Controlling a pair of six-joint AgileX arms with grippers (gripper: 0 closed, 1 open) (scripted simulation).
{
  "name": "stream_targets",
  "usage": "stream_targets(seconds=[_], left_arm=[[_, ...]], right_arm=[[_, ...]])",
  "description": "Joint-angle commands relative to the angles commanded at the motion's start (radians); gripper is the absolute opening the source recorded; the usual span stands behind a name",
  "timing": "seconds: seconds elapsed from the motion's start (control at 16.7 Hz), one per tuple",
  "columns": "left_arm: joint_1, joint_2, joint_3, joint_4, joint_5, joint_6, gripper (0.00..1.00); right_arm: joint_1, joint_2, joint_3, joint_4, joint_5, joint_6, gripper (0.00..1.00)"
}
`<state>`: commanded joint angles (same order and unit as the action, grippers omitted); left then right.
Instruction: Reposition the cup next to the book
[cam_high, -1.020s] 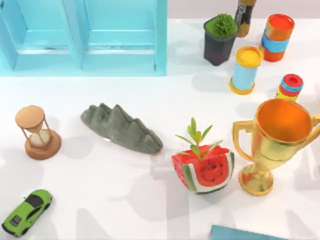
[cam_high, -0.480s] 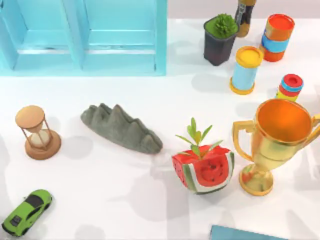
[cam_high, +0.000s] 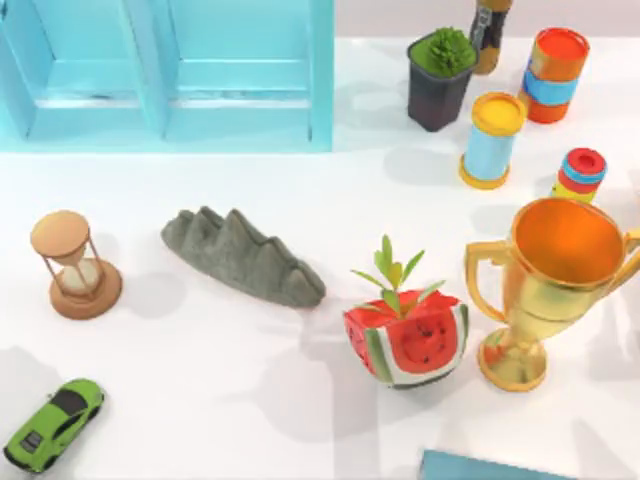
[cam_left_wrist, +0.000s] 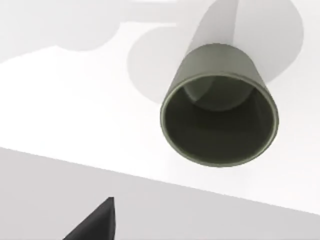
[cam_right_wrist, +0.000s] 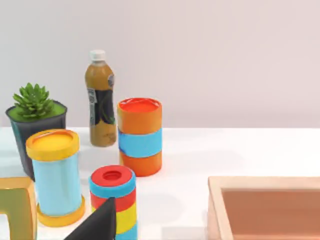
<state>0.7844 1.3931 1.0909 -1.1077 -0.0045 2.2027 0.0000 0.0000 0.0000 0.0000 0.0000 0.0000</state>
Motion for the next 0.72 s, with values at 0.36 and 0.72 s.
stream_targets(seconds=[0.36, 0.72], left_arm=[[0.079, 0.157, 0.113, -0.114, 0.005, 0.248, 1.00], [0.076, 0.157, 0.110, -0.111, 0.005, 0.250, 1.00]], right_arm=[[0.000, 0.000, 0.000, 0.000, 0.000, 0.000, 1.00], [0.000, 0.000, 0.000, 0.000, 0.000, 0.000, 1.00]])
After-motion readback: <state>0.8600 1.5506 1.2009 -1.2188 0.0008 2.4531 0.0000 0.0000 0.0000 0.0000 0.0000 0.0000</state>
